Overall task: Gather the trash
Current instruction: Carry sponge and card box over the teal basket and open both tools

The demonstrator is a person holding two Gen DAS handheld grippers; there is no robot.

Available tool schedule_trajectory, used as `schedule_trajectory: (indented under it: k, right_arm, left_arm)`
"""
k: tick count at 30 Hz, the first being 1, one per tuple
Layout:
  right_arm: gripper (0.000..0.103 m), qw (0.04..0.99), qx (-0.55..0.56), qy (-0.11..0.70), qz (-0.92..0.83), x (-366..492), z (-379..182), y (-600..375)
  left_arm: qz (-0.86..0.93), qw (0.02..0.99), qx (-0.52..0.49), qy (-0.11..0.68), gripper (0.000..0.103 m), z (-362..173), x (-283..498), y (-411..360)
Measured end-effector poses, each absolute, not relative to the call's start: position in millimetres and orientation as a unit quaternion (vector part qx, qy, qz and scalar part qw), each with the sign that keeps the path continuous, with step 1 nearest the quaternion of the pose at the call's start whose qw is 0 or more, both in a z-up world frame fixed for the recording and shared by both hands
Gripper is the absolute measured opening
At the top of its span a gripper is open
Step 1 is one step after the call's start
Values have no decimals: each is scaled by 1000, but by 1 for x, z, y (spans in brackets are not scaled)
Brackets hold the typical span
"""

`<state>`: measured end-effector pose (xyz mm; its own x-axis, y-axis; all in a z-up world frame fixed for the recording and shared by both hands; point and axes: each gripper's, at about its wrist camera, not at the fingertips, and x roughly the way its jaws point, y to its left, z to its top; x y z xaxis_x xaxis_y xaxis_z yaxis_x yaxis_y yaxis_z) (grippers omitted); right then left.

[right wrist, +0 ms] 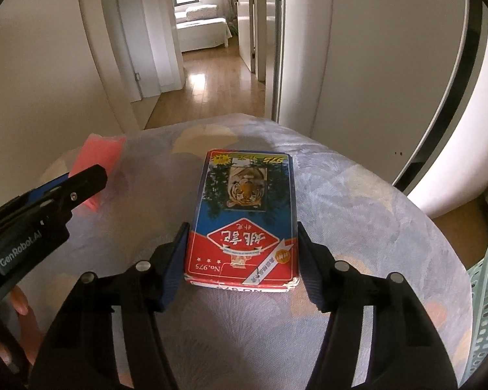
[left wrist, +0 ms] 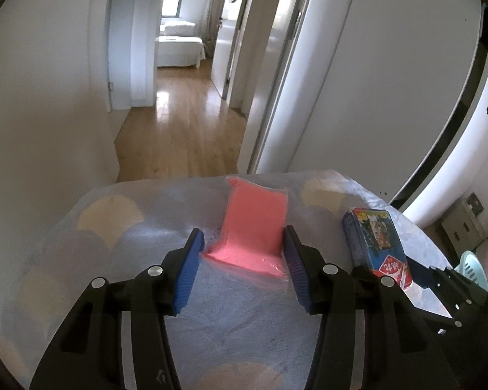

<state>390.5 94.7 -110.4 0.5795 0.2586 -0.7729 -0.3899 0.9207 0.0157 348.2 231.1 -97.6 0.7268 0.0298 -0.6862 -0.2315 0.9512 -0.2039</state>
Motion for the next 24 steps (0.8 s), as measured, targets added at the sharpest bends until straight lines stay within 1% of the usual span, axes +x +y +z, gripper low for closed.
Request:
schedule_trajectory:
  k: [4,8,10,12,16,24]
  right_arm:
    - [58,892,-64,406,189,387,-105,84]
    - [58,892,-30,412,182,380,-104,59]
    - [58,897,-13,404,180,370,-100,39]
    - [58,899,-10,402,173,360,-97,24]
    - [58,903,21,399,161,338,-86,-15]
    - [58,928,80,344,119,288,-35,-116]
  left_arm:
    - [71,923,-141,352,48,-95,346,235]
    - [34,923,-155,350,48,-95,344,235]
    - [29,924,-140,353,48,-95,342,226]
    - [6,920,-148,363,48,-97,339,215]
    - [-34,915,-150,374,48,-97,331,183]
    - [-124,910,-154,364,48,-75,309,92]
